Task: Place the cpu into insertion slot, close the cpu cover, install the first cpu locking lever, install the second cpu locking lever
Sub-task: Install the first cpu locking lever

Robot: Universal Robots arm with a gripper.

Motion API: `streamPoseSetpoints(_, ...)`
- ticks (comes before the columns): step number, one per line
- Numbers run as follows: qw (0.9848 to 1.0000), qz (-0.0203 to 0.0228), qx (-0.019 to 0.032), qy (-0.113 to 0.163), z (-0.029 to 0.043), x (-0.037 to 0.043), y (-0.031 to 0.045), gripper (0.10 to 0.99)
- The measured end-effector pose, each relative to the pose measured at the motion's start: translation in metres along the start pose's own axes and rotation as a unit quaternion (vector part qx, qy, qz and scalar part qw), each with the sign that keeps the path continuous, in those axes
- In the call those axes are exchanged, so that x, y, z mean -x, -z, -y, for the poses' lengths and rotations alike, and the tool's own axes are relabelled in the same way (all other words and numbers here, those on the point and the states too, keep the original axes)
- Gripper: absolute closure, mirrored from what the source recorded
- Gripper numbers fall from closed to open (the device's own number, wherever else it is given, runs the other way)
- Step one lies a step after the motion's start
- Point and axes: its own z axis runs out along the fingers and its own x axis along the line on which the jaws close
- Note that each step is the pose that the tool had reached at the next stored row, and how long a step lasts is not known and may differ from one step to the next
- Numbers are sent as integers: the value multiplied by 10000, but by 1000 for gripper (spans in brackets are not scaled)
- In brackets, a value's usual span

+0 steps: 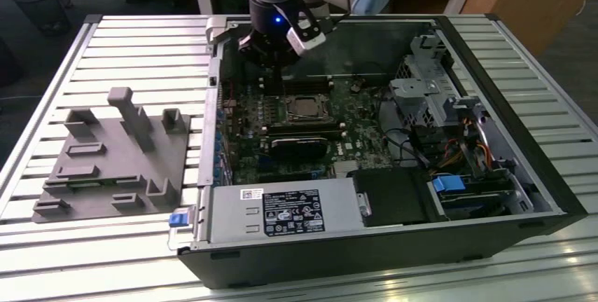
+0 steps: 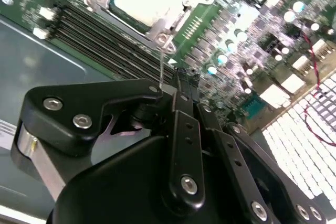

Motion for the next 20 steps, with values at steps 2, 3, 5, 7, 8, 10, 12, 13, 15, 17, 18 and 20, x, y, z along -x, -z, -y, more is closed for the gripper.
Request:
streamPoseSetpoints(2,10000,-1,0,-1,5,82,-7,980)
streamPoseSetpoints(3,10000,-1,0,1,8,118,-11,980)
streamPoseSetpoints(5,10000,-2,0,-1,13,206,-19,980)
streamPoseSetpoints(7,10000,-2,0,-1,18,287,-29,980)
streamPoseSetpoints(8,10000,-2,0,0,21,322,-34,980)
streamPoseSetpoints(10,10000,-2,1,0,23,352,-43,980)
streamPoseSetpoints(12,10000,3,88,-4,24,354,-49,980)
streamPoseSetpoints(13,9999,9,168,-6,24,355,-52,980)
streamPoseSetpoints(15,9997,22,227,-7,24,355,-68,980)
streamPoseSetpoints(17,9997,27,226,-6,26,356,-95,980)
streamPoseSetpoints(18,9997,28,226,-10,27,362,-106,980)
streamPoseSetpoints(20,9997,29,225,-29,26,382,-125,980)
